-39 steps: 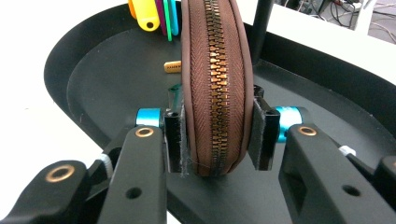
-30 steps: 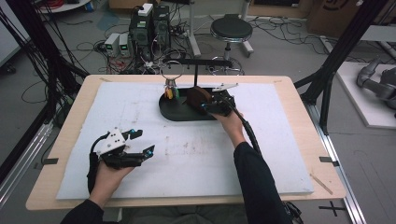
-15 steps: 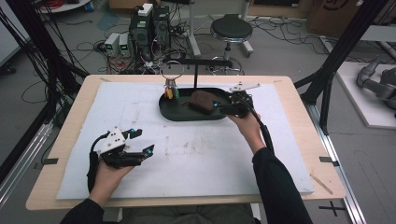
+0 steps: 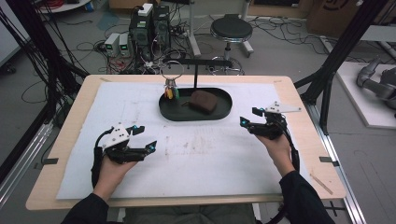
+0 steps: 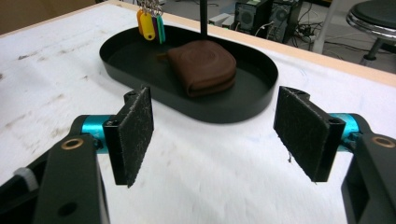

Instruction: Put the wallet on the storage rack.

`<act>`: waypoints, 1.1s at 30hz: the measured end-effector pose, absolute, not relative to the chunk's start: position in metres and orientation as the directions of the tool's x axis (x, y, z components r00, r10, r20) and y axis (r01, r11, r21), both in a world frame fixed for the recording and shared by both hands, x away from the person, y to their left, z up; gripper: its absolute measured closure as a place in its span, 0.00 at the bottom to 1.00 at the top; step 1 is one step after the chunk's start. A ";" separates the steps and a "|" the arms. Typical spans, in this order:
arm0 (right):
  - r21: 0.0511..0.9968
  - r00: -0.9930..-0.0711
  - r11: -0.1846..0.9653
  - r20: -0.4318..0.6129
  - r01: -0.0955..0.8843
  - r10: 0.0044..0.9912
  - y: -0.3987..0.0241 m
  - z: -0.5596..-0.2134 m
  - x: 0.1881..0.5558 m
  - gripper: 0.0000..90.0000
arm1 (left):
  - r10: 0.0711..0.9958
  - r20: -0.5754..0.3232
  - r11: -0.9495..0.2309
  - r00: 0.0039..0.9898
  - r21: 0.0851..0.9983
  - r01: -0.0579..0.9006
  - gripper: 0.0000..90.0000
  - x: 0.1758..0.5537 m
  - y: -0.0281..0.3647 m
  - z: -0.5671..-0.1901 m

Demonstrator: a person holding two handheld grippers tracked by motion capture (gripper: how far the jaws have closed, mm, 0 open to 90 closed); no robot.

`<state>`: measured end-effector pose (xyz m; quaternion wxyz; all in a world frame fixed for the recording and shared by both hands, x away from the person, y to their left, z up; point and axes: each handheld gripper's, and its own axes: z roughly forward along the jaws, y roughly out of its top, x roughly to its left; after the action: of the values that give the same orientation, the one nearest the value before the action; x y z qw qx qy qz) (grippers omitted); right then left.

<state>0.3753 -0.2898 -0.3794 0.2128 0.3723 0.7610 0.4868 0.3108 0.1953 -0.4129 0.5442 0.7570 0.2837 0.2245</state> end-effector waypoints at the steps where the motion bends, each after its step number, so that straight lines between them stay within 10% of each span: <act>1: 0.901 -0.627 0.244 0.038 0.358 0.778 -0.294 -0.380 0.369 0.32 | 0.675 0.032 -0.248 0.737 0.951 0.186 0.29 0.312 0.195 -0.413; 33: 0.912 -0.530 0.203 0.017 0.355 0.848 -0.340 -0.415 0.342 0.24 | 0.765 0.053 -0.249 0.641 0.944 0.219 0.28 0.316 0.222 -0.421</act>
<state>0.3415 -0.3404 -0.4154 0.2573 0.4111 0.7318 0.4788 0.3163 0.2225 -0.4207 0.5162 0.7445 0.3306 0.2646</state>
